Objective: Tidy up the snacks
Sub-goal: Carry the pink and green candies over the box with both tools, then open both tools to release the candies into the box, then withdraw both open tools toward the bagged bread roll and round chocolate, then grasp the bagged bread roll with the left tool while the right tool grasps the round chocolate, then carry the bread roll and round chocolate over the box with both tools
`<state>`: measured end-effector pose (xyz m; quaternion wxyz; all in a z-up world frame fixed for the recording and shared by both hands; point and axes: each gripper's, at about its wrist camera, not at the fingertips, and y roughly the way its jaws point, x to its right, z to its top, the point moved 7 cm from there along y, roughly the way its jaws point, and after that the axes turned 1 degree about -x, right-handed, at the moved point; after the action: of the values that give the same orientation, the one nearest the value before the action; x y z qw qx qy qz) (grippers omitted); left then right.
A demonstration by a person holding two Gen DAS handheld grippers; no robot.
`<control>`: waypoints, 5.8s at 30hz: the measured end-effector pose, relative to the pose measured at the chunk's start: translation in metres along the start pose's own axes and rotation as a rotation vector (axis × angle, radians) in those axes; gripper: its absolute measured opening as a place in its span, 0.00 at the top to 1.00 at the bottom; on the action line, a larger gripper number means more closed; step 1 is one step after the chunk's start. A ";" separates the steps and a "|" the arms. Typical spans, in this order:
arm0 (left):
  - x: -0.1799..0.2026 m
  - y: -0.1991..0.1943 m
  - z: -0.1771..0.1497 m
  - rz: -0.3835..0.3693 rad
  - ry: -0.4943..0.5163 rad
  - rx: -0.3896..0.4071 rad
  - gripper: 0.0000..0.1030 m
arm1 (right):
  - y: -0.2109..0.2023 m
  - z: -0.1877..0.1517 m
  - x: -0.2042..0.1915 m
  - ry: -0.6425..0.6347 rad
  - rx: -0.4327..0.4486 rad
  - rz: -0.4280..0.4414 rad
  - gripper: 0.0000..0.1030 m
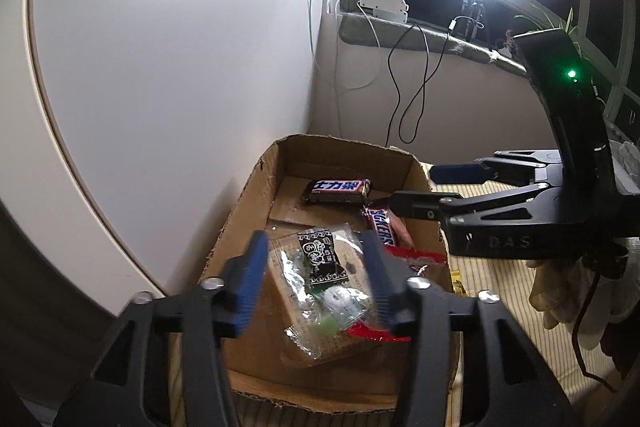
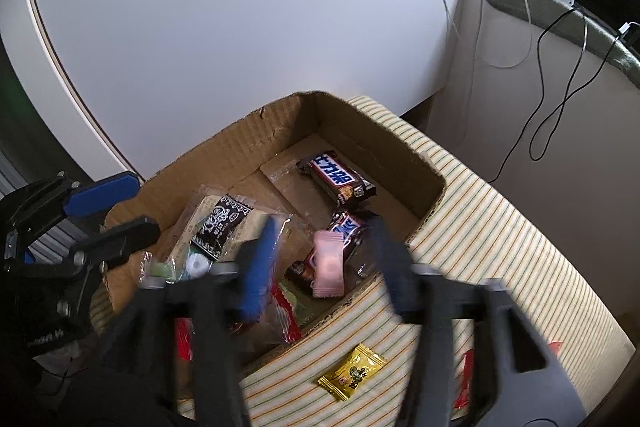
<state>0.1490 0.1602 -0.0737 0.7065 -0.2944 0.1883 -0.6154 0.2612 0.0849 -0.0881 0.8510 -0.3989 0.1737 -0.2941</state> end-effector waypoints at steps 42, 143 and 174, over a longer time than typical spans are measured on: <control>0.093 -0.013 0.005 -0.076 0.118 0.023 0.25 | -0.084 -0.041 0.078 0.124 0.065 -0.097 0.13; 0.170 0.014 0.002 -0.258 0.116 -0.005 0.64 | -0.104 -0.112 0.156 0.223 -0.018 -0.120 0.68; 0.008 0.004 0.015 -0.023 -0.058 0.057 0.64 | -0.020 -0.004 0.036 0.070 -0.009 0.021 0.68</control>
<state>0.1631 0.1557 -0.0639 0.7126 -0.2940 0.1465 -0.6199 0.2791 0.0496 -0.0776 0.8456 -0.3904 0.2091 -0.2979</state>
